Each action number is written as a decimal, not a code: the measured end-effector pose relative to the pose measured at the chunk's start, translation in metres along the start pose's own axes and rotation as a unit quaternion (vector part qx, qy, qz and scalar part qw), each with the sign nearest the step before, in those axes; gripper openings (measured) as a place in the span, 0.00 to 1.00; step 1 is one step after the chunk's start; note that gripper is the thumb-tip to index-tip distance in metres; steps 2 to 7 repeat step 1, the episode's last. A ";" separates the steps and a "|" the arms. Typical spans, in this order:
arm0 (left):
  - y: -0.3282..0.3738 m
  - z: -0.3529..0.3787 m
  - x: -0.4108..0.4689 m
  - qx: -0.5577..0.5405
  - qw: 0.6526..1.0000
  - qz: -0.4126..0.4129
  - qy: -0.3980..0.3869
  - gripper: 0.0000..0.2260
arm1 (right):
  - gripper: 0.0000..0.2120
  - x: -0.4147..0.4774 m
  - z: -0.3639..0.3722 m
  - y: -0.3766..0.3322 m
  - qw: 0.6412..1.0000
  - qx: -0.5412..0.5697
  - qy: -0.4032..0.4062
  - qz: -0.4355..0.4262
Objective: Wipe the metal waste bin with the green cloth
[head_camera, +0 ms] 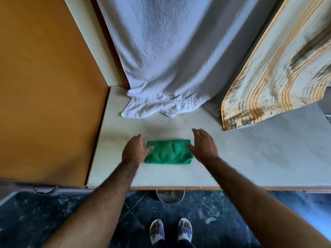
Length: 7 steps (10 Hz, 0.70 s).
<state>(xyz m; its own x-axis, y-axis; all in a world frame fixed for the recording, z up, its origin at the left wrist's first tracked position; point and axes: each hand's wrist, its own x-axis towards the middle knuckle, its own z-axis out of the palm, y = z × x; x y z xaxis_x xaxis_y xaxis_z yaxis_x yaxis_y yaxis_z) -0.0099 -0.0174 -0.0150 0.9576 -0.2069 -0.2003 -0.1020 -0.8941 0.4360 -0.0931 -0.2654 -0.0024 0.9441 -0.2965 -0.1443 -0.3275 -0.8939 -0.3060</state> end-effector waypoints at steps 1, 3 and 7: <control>0.020 -0.035 0.006 0.045 0.993 0.108 0.029 0.32 | 0.38 0.010 -0.045 -0.010 0.987 -0.097 0.068 -0.112; 0.020 -0.035 0.006 0.045 0.993 0.108 0.029 0.32 | 0.38 0.010 -0.045 -0.010 0.987 -0.097 0.068 -0.112; 0.020 -0.035 0.006 0.045 0.993 0.108 0.029 0.32 | 0.38 0.010 -0.045 -0.010 0.987 -0.097 0.068 -0.112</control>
